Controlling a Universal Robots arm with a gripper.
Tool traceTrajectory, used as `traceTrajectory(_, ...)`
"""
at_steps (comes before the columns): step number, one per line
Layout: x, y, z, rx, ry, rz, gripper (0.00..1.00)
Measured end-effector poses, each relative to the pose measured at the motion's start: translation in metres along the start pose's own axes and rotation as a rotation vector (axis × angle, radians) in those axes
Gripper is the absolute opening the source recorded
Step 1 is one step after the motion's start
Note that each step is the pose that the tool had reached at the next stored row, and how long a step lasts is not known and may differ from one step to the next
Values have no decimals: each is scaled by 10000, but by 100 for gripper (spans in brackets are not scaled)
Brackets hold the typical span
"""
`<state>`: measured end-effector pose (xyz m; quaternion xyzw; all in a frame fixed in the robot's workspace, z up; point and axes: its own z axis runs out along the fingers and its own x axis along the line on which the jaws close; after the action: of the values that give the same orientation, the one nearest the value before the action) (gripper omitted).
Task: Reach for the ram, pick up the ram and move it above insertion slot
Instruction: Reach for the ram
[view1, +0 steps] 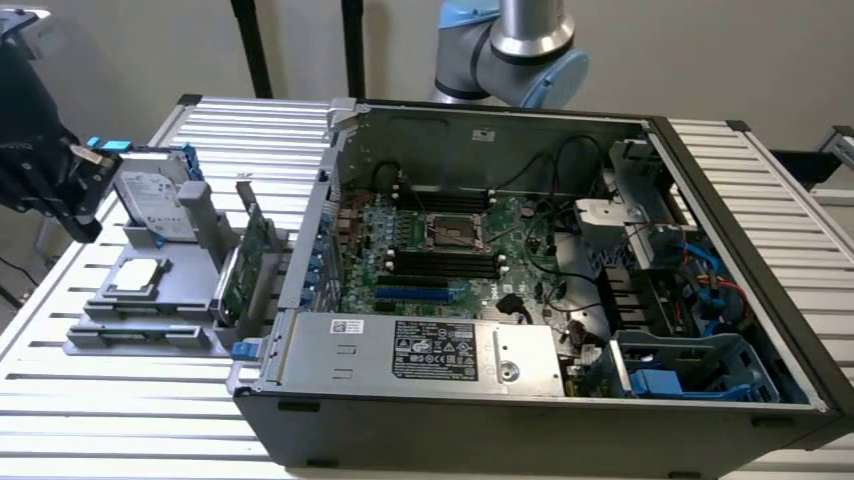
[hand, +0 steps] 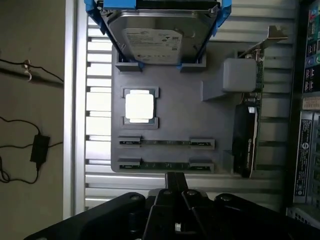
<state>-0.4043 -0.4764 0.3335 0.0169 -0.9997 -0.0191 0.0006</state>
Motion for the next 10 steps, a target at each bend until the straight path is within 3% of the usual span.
traceTrajectory(10,0,-1,0,1,68,-1782,11)
